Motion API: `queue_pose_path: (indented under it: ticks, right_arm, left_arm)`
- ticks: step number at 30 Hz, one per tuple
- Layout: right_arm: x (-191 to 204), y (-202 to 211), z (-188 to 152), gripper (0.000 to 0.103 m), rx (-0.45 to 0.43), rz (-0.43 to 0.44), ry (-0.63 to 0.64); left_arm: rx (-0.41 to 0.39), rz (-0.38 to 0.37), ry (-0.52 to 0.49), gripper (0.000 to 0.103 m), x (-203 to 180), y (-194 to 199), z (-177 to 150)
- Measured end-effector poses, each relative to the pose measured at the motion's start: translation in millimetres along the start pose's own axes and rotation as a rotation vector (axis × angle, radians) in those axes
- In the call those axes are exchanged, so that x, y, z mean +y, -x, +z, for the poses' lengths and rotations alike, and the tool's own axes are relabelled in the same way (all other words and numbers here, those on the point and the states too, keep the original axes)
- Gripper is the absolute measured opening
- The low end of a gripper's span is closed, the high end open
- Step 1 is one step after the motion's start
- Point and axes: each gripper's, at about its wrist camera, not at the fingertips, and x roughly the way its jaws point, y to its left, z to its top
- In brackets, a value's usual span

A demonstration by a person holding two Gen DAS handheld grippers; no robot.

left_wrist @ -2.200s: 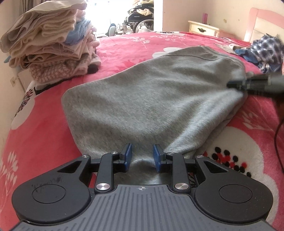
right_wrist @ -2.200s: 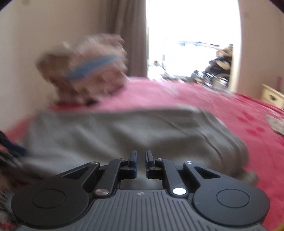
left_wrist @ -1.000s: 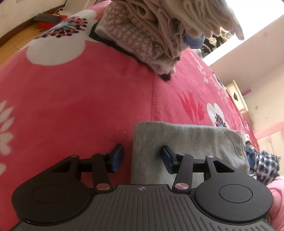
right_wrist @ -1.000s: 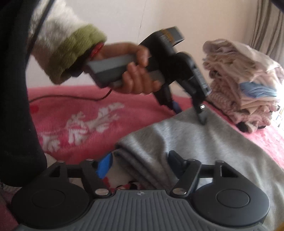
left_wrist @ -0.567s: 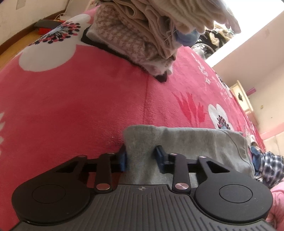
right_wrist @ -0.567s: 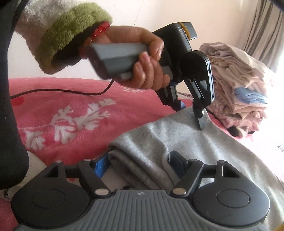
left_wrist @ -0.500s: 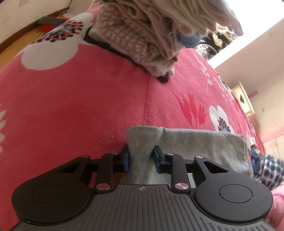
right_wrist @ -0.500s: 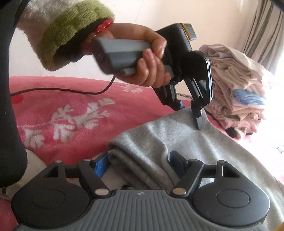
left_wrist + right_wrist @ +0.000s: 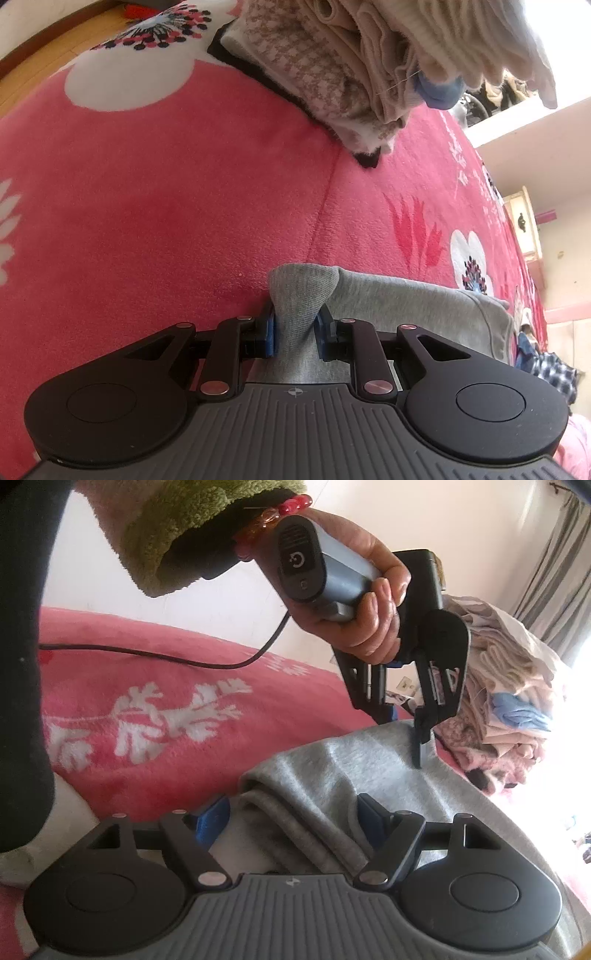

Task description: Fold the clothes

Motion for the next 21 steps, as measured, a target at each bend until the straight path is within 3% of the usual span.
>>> queue_pose_path:
  ticks: [6, 8, 11, 21]
  right_arm:
    - [-9, 5, 3, 0.053, 0.011, -0.009, -0.043]
    - [-12, 9, 5, 0.033, 0.007, -0.011, -0.057]
    - [-25, 20, 10, 0.018, -0.014, -0.024, -0.125]
    - [-99, 77, 5, 0.016, -0.149, -0.039, -0.525]
  left_arm:
    - [-0.017, -0.001, -0.017, 0.018, -1, 0, -3]
    - [-0.026, -0.007, -0.030, 0.015, -4, 3, -4]
    - [-0.041, -0.023, -0.045, 0.012, -8, 11, -5]
    - [-0.113, -0.139, -0.105, 0.011, -67, 34, -11]
